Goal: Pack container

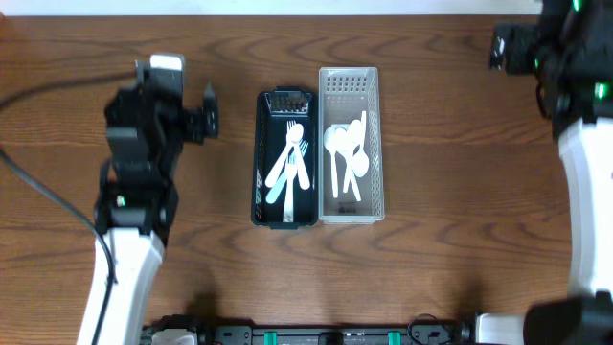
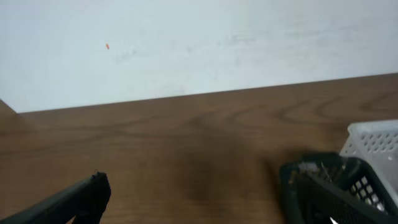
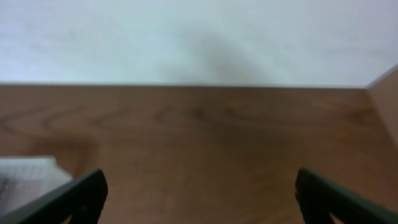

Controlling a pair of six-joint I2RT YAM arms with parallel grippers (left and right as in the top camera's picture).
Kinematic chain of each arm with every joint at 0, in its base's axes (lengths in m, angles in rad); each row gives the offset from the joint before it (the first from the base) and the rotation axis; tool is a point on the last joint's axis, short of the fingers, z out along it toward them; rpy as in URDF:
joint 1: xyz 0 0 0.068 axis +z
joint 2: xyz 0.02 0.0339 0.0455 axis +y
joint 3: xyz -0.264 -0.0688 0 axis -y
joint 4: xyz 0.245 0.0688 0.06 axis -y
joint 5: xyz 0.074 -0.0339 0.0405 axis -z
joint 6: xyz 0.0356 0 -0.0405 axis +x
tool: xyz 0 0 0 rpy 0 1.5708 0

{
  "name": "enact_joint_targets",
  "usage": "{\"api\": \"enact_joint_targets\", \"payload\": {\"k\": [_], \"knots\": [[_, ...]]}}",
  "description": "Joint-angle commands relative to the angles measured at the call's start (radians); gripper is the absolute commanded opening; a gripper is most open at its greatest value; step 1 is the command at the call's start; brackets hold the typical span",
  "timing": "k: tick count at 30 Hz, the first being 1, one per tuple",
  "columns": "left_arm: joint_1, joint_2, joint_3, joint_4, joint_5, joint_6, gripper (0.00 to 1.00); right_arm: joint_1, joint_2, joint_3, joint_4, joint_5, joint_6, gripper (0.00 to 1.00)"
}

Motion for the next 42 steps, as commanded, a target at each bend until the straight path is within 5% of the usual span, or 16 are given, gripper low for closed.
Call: {"api": "enact_joint_targets", "payload": {"k": [1,10,17,42], "knots": [[0.001,-0.116,-0.154,0.024,0.011,0.017,0.98,-0.014,-0.18,-0.251,0.128,0.013,-0.008,0.99],[-0.019,-0.394,-0.439,0.063,0.01,0.017,0.98,0.044,-0.665,-0.907,0.592,0.022,-0.063,0.99],[-0.018,-0.559,-0.534,0.028,-0.043,0.021,0.98,0.117,-1.018,-1.207,0.697,0.08,-0.063,0.99],[-0.018,-0.642,-0.618,0.053,-0.051,0.066,0.98,0.128,-1.114,-1.248,0.587,0.102,-0.062,0.99]]}}
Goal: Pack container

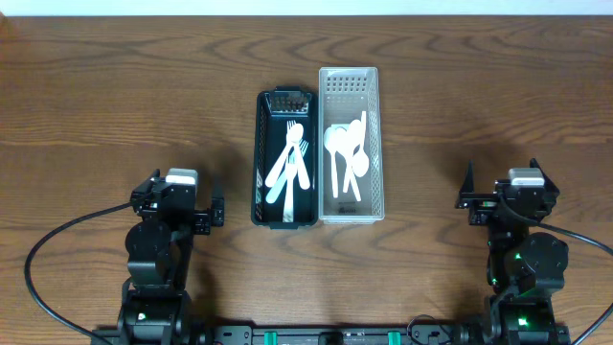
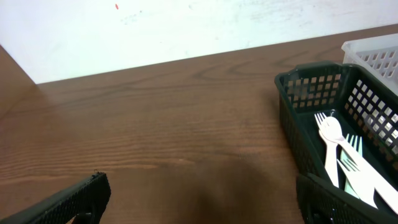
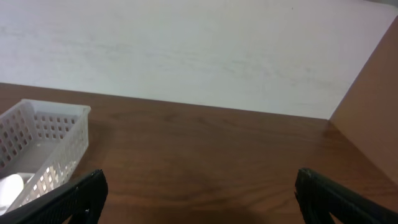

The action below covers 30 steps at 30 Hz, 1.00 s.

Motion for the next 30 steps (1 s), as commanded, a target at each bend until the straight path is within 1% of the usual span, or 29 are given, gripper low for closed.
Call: {"api": "enact_joint_targets", "payload": {"k": [1,7,13,18,23,26,29,30], "knots": [[-0.004,-0.007,-0.004,0.003,-0.016,0.014,0.98,0.01,-0.006,-0.003,-0.003,0.008,-0.009,0.99],[-0.004,-0.007,-0.004,0.003,-0.015,0.014,0.98,0.01,-0.006,-0.003,-0.035,0.006,-0.007,0.99],[-0.004,-0.007,-0.004,0.003,-0.015,0.014,0.98,0.01,-0.006,-0.003,-0.176,0.006,-0.007,0.99],[-0.004,-0.007,-0.004,0.003,-0.015,0.014,0.98,0.01,-0.006,-0.003,-0.354,0.006,-0.007,0.99],[-0.004,-0.007,-0.004,0.003,-0.015,0.014,0.98,0.013,-0.021,-0.003,-0.567,0.006,-0.007,0.99],[-0.004,-0.007,-0.004,0.003,-0.015,0.014,0.98,0.016,-0.071,-0.003,-0.71,0.006,-0.007,0.99],[-0.004,-0.007,-0.004,0.003,-0.015,0.014,0.98,0.031,-0.177,-0.003,-0.867,0.006,-0.007,0.99],[-0.004,-0.007,-0.004,0.003,-0.015,0.014,0.98,0.034,-0.203,-0.003,-0.893,0.007,-0.007,0.99]]}}
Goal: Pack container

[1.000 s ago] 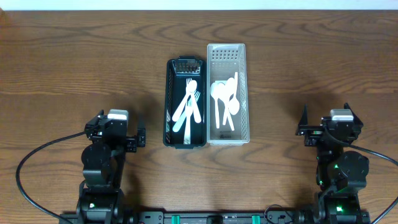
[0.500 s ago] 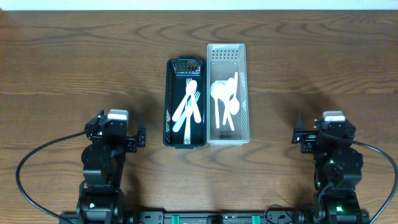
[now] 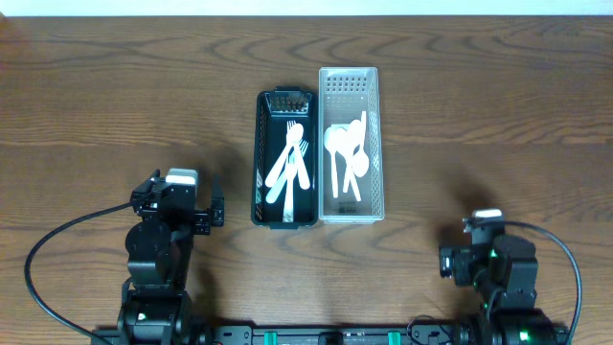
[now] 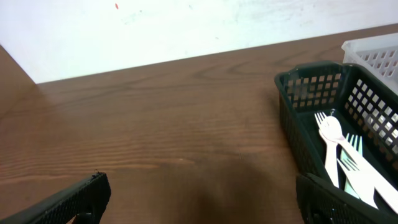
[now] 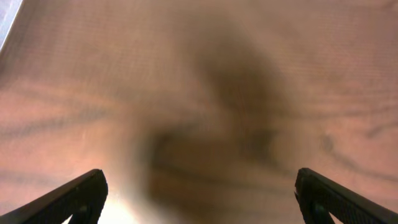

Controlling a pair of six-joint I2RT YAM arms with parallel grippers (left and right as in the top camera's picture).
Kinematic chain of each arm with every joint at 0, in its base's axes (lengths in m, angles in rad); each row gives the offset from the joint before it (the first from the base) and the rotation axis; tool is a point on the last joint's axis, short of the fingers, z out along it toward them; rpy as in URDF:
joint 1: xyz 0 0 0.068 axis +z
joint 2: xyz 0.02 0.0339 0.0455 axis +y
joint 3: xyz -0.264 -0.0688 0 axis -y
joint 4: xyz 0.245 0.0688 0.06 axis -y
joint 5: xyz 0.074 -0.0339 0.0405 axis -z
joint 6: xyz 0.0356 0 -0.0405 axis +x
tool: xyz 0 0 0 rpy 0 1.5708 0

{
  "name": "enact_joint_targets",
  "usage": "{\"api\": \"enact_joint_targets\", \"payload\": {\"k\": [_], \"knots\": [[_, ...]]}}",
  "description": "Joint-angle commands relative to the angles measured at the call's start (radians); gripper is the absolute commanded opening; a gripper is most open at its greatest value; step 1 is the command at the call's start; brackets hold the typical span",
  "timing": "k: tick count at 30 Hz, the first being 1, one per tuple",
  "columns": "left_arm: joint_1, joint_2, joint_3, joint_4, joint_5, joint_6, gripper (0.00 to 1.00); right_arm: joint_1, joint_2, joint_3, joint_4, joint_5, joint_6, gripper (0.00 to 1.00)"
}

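Observation:
A black basket (image 3: 285, 206) stands at mid-table holding white and pale green forks (image 3: 290, 158). Touching its right side is a white basket (image 3: 351, 86) with white spoons (image 3: 345, 153). My left gripper (image 4: 199, 205) is open and empty, low over bare wood left of the black basket (image 4: 311, 106). Nothing lies between the fingers of my right gripper (image 5: 199, 202), which stands open close above the table, its view blurred, at the front right, well apart from the baskets.
The left arm (image 3: 163, 240) sits folded near the front left edge and the right arm (image 3: 498, 273) near the front right edge. A white wall (image 4: 186, 25) rises behind the far edge of the table. Brown wood lies all round the baskets.
The right arm has drawn back toward the front edge, and its camera now looks close down at the wood instead of at the wall. The left arm and both baskets have not moved.
At first both arms reached out over the table, the left beside the black basket and the right at the far right corner, grippers open. Then both stood folded near the front edge. Now the right gripper sits lower and nearer the front.

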Motion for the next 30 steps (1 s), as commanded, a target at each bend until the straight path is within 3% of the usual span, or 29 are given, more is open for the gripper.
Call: {"api": "enact_joint_targets", "payload": {"k": [1,7,13,20,30], "knots": [[-0.004,-0.006,-0.004,0.004,-0.015,0.013,0.98,0.023,-0.107,0.002,-0.072,0.008,-0.007,0.99],[-0.004,-0.006,-0.004,0.004,-0.015,0.013,0.98,0.051,-0.287,0.002,-0.107,-0.006,-0.007,0.99],[-0.004,-0.006,-0.004,0.004,-0.015,0.013,0.98,0.11,-0.299,-0.049,0.346,-0.032,-0.039,0.99],[-0.004,-0.006,-0.004,0.004,-0.015,0.013,0.98,0.103,-0.299,-0.286,0.789,-0.021,-0.086,0.99],[-0.004,-0.006,-0.004,0.004,-0.015,0.013,0.98,0.095,-0.3,-0.28,0.724,-0.045,-0.082,0.99]]}}
